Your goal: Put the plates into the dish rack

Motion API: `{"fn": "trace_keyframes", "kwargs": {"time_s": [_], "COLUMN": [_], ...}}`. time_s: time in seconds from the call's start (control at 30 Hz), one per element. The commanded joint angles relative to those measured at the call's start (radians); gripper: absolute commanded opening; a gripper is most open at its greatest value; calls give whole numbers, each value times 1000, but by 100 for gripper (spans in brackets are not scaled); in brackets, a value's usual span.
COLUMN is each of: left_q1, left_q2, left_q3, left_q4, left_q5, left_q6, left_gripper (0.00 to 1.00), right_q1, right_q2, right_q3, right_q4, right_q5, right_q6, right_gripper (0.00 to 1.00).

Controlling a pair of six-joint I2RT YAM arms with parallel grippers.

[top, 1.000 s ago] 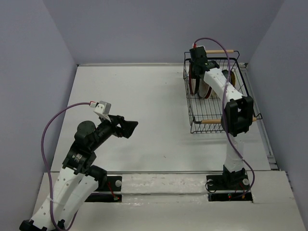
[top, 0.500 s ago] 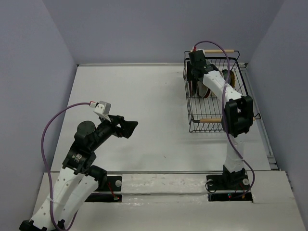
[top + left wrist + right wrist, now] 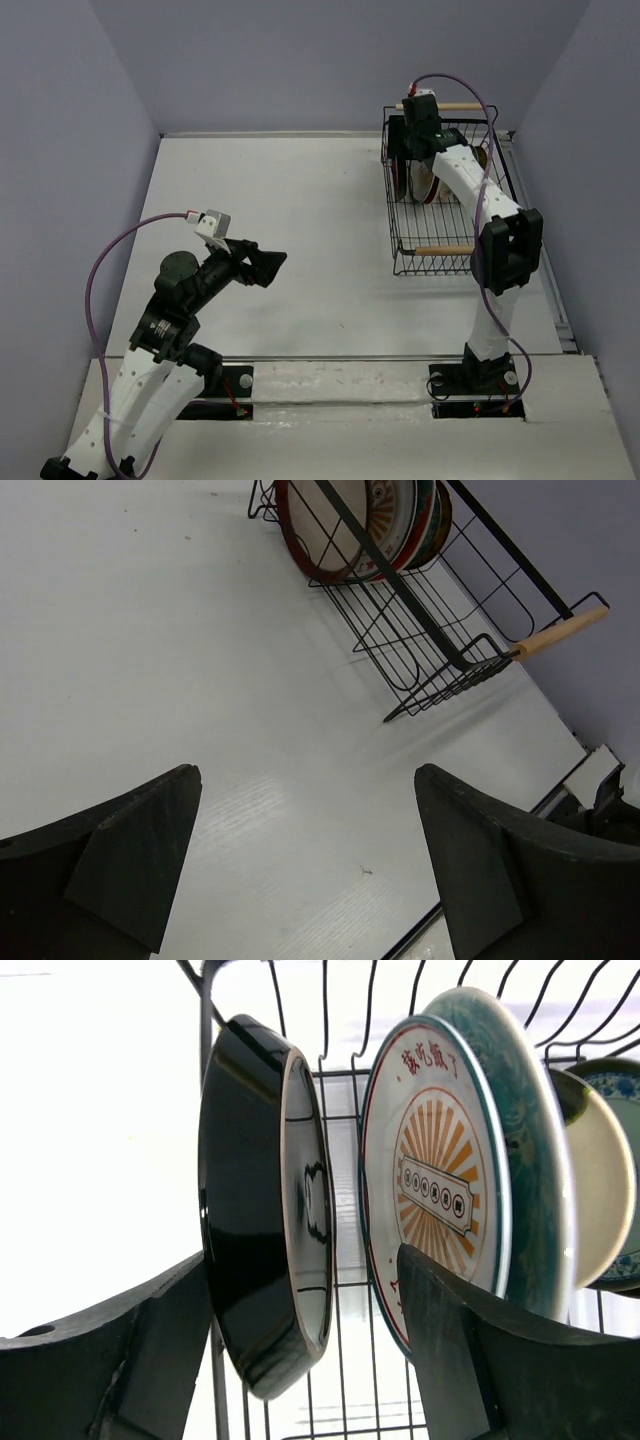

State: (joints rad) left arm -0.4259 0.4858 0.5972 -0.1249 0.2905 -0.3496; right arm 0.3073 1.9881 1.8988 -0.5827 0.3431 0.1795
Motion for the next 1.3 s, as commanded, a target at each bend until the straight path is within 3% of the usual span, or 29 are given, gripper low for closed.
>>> {"fn": "trace_keyframes", "kwargs": {"time_s": [0.0, 0.4, 0.57, 0.7, 0.8, 0.83, 0.97, 1.17, 1.27], "left_q1": [-5, -4, -4, -4, -4, -2, -4, -4, -4], "left_q2": [-6, -1, 2, -15, -41, -47, -50, -75, -85], "left_q3": [-10, -8, -4, 12, 12, 16, 88, 196, 187], "left_q4": [36, 31, 27, 47, 91, 99, 90, 67, 77], "left_q5": [2, -8, -20, -27, -11, 2, 7, -11, -13], "left_q6": [9, 8, 9, 17, 0, -6, -19, 8, 21], "left_gripper": [99, 99, 99, 99, 99, 99, 99, 99, 99], "right_q1": [-7, -7, -7, 4, 13, 13, 13, 13, 13], "right_q2": [-101, -343, -516, -682, -839, -880, -1058, -1339, -1396], "right_q3": [23, -113, -277, -447, -595, -627, -716, -839, -862], "right_q4": [3, 79, 165, 282, 405, 429, 445, 426, 426], "right_q5": [-55, -269, -338, -516, -621, -631, -647, -484, -458], "right_q6": [15, 77, 121, 179, 245, 259, 268, 296, 298], "right_gripper": [78, 81, 77, 75, 86, 99, 100, 100, 100]}}
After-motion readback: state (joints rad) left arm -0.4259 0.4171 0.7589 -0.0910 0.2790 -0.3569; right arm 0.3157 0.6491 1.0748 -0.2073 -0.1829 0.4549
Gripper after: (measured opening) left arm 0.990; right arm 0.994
